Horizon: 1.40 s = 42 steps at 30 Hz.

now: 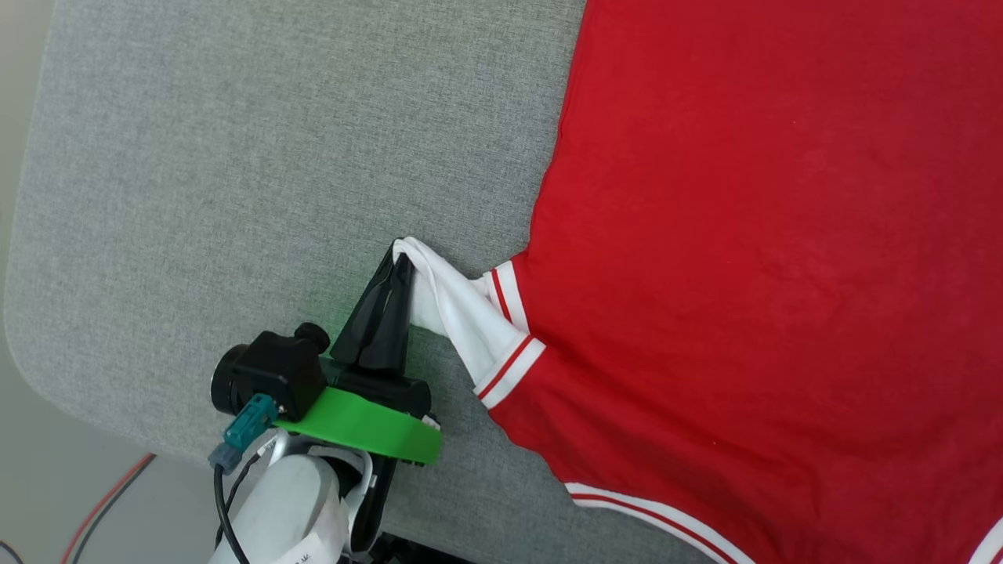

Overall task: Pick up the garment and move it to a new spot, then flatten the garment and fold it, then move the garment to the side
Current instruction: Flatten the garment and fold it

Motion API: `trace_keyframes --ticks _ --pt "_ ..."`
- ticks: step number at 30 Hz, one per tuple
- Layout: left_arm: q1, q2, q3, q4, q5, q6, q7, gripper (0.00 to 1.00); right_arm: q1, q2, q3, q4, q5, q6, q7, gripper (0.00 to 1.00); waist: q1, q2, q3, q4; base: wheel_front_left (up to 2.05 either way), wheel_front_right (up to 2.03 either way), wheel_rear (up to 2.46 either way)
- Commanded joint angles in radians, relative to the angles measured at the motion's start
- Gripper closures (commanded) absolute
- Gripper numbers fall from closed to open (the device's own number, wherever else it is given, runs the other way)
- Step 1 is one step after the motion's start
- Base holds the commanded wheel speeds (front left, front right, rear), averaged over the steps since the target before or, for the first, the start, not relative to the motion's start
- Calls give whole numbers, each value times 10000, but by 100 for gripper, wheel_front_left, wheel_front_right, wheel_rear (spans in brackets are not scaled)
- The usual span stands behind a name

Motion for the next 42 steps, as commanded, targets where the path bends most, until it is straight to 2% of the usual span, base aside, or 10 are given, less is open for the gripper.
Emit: trace_keyframes --ticks 1,2,12,17,22,27,31,37,42 --pt "-159 -89 75 45 84 -70 -59 100 875 141 258 346 138 -7 75 85 0 0 -40 -12 0 0 0" --pt "-155 -116 112 82 114 -110 -59 100 891 94 272 298 143 -7 2 100 0 0 -89 -28 0 0 0" --pt "228 -279 553 529 251 -325 -59 100 966 36 606 -421 562 -7 -1439 100 0 0 -1209 -445 0 0 0" --pt "649 -233 744 694 269 -331 -59 100 1711 -677 1194 -1296 1184 -7 -2195 100 0 0 -2041 -770 0 0 0" --pt "1110 -85 929 823 184 -289 -59 100 3072 -1709 1481 -2330 2018 -7 -3025 100 0 0 -2873 -1154 0 0 0" --pt "1537 57 1069 792 -14 -263 3 100 4937 -2519 1137 -3290 2584 -7 -3823 100 0 0 -3566 -1528 0 0 0" --pt "1869 194 1173 698 -84 -147 93 100 6690 -2789 477 -3829 2842 -7 -4379 100 0 0 -3962 -1832 0 0 0" --pt "2269 390 1262 619 -135 -27 213 100 9394 -2480 -889 -4460 2861 -7 -4815 100 0 0 -4382 -2194 0 0 0" --pt "2485 516 1294 626 -178 35 299 100 11907 -1513 -2339 -4936 2668 -7 -4713 100 0 0 -4633 -2364 0 0 0"
